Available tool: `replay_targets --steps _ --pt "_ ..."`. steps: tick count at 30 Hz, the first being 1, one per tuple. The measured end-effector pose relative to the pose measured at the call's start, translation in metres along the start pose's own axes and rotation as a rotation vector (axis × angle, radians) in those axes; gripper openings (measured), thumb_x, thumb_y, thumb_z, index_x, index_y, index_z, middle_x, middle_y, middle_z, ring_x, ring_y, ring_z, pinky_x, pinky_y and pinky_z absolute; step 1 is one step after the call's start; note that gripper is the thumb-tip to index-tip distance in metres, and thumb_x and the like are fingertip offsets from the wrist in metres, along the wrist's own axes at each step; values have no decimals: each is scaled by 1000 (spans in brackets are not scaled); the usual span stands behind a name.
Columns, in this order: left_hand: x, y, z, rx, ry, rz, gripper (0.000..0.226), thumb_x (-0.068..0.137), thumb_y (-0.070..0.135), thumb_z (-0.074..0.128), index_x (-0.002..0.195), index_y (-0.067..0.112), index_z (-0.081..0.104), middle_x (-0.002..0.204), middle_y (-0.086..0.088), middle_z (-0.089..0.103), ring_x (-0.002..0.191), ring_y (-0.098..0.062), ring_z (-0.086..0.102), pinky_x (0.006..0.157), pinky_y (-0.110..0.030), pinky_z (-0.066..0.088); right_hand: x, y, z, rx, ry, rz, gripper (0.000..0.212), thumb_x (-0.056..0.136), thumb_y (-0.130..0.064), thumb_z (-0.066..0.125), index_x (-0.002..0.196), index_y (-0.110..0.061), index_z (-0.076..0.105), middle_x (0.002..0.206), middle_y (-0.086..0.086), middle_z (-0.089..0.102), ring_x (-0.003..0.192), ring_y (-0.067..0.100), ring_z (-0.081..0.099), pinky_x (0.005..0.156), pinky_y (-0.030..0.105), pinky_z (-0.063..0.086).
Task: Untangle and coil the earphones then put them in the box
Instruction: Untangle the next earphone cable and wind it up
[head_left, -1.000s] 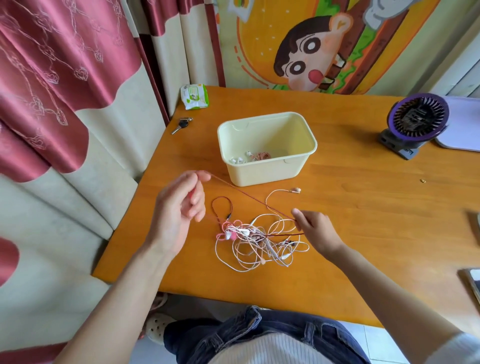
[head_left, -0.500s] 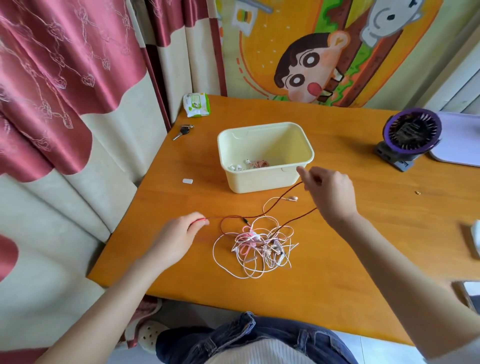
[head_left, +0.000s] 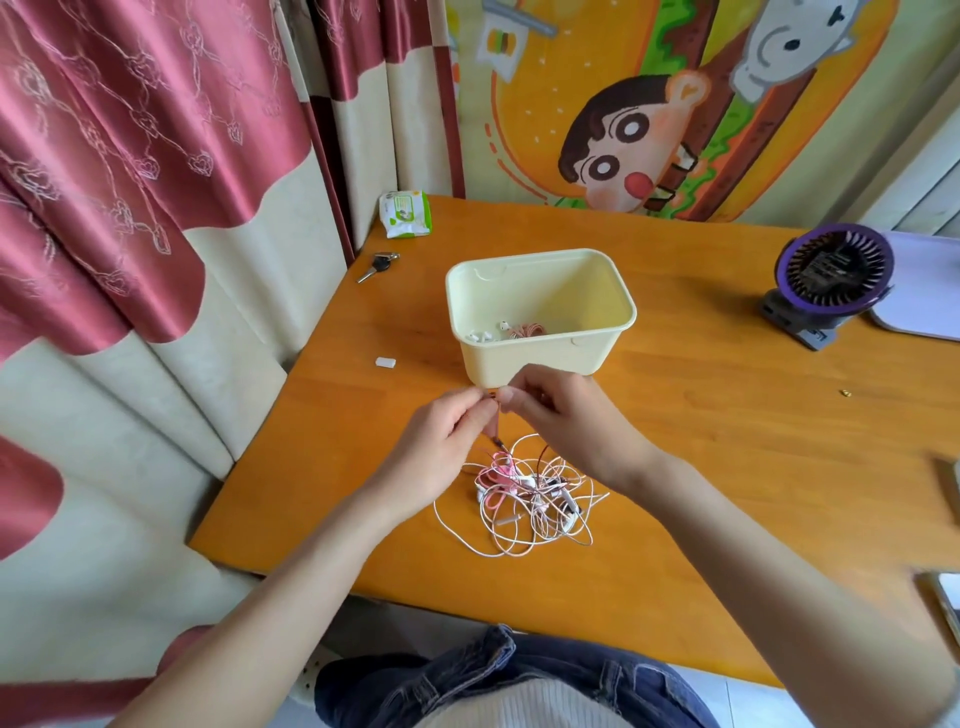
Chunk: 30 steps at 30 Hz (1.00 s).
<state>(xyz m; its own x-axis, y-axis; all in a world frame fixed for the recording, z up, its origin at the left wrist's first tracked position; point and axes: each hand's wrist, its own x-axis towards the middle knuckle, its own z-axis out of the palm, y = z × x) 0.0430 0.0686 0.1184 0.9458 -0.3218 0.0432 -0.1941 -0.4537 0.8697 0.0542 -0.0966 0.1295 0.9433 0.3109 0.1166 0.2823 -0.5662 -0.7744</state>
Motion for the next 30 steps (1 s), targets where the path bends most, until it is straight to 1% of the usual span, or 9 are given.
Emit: replay_targets --steps 6,10,13,16,19,21,23,28,30 --pt "-2 -12 -16 -164 335 -39 35 102 27 33 68 23 40 49 12 32 47 -4 22 45 -20 20 -15 54 -3 184 -79 225 27 93 -29 53 72 -14 60 57 -6 41 47 4 34 49 16 32" --pt "0 7 -26 -310 510 12 34 102 23 33 69 18 42 52 13 32 49 -5 23 43 -22 18 -32 110 4 304 -38 472 35 98 -22 45 66 -15 58 60 -3 48 56 4 48 69 24 46" --pt "4 10 -34 -352 584 32 32 100 23 36 70 18 44 51 13 31 48 -6 23 43 -27 16 -39 130 3 166 -93 559 39 98 -23 44 61 -17 53 53 -4 48 56 12 51 69 33 43" --pt "5 5 -38 -305 564 24 32 101 21 37 71 19 48 49 12 32 47 -6 23 43 -24 17 -27 117 -8 64 -60 468 34 97 -21 47 65 -19 56 55 -7 49 56 11 57 70 36 48" --pt "5 7 -34 -243 477 50 31 101 22 38 73 20 52 48 11 36 46 -6 25 42 -18 21 -12 84 -6 155 -99 330 11 96 -19 50 97 -17 61 87 -4 62 80 15 61 82 35 52" --pt "4 12 -30 -209 406 61 30 100 22 39 74 19 55 48 12 39 46 -5 26 42 -16 22 -8 61 8 178 -192 263 28 94 -23 53 121 -14 51 110 -5 58 100 12 58 88 25 49" --pt "3 15 -27 -171 351 61 29 99 22 40 75 19 56 48 15 43 45 -4 29 43 -13 24 -7 38 27 252 -252 197 45 91 -26 57 132 -13 41 118 -5 53 109 10 55 91 23 47" --pt "0 4 -32 -158 371 38 31 98 29 43 71 26 57 46 11 35 47 -8 25 43 -21 22 -12 13 53 377 -294 158 19 91 -21 60 107 -20 52 79 -6 59 72 7 59 68 28 49" --pt "-3 3 -37 -255 458 31 30 95 33 42 69 30 58 47 12 32 46 -8 24 42 -21 20 -16 21 55 291 -313 137 15 90 -24 60 104 -22 54 84 -3 57 75 10 56 70 28 49"
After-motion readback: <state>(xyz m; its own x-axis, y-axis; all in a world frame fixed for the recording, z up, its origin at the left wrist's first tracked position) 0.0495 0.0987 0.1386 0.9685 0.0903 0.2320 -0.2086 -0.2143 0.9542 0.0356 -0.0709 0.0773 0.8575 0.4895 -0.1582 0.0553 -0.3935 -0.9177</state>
